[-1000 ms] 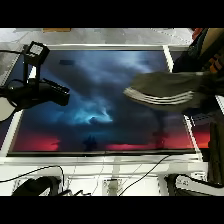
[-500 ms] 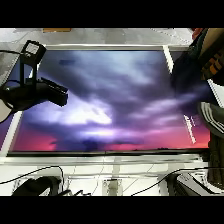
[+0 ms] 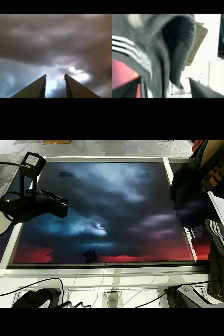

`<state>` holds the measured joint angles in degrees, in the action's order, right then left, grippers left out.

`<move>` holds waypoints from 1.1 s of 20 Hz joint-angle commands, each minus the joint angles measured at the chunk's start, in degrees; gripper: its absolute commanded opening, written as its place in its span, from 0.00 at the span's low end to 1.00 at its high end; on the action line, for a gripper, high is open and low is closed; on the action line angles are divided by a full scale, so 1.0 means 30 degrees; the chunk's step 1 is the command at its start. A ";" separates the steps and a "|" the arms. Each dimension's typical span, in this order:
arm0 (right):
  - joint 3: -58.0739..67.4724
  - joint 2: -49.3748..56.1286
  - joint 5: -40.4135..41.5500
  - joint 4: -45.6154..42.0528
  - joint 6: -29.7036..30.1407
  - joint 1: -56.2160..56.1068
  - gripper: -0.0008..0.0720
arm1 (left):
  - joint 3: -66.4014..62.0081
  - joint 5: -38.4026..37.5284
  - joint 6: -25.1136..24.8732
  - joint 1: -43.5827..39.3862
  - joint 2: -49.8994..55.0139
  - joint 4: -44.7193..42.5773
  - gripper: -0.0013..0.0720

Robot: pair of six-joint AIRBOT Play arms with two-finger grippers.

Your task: Fold the clothes and pants, and hang the long-sleeved shirts on hangers.

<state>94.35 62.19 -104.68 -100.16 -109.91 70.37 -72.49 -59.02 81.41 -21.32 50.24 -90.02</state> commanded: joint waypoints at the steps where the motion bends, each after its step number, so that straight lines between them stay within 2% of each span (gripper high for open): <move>1: 0.0000 -0.0182 -0.0226 -0.0408 -0.0765 0.0117 0.97 | -0.0007 0.0408 0.0000 0.0007 0.0000 0.0000 0.37; 5: 0.0000 -0.0124 0.0663 -0.0321 -0.1056 0.0117 0.95 | -0.0007 0.0539 0.0000 0.0007 0.0073 0.0000 0.37; 7: 0.0000 -0.0124 0.1814 -0.0095 -0.0911 0.0117 0.84 | -0.0007 0.0539 0.0000 0.0007 0.0182 0.0000 0.37; 8: -0.0007 -0.0124 0.2441 0.0430 -0.0670 0.0102 0.60 | -0.0007 0.0532 0.0000 0.0007 0.0219 0.0007 0.37; 9: -0.0007 -0.0117 0.3140 0.1399 -0.0459 0.0095 0.27 | -0.0007 0.0532 0.0007 0.0007 0.0255 0.0007 0.37; 10: -0.0051 -0.0117 0.3869 0.2849 -0.0444 0.0102 0.06 | -0.0007 0.0532 0.0000 0.0007 0.0277 0.0000 0.37; 11: -0.0219 -0.0117 0.4612 0.4809 0.0160 0.0066 0.04 | -0.0007 0.0532 0.0007 0.0007 0.0270 0.0000 0.37; 13: -0.0845 -0.0087 0.5654 0.8604 0.2623 -0.0685 0.04 | -0.0007 0.0532 0.0000 0.0007 0.0270 0.0007 0.37; 15: -0.1668 -0.0051 0.5909 1.0775 0.3701 -0.2506 0.04 | -0.0007 0.0532 0.0007 0.0007 0.0270 0.0000 0.37; 19: -0.3701 -0.0036 0.6135 1.0987 0.6266 -0.9595 0.04 | -0.0007 0.0532 0.0007 0.0007 0.0270 0.0007 0.37; 22: -0.4976 -0.0036 0.7293 0.9806 0.6761 -1.5504 0.04 | -0.0007 0.0532 0.0007 0.0007 0.0270 0.0007 0.37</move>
<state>82.83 62.06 -86.00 -70.17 -93.30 38.26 -72.49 -57.45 81.43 -21.32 51.00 -90.00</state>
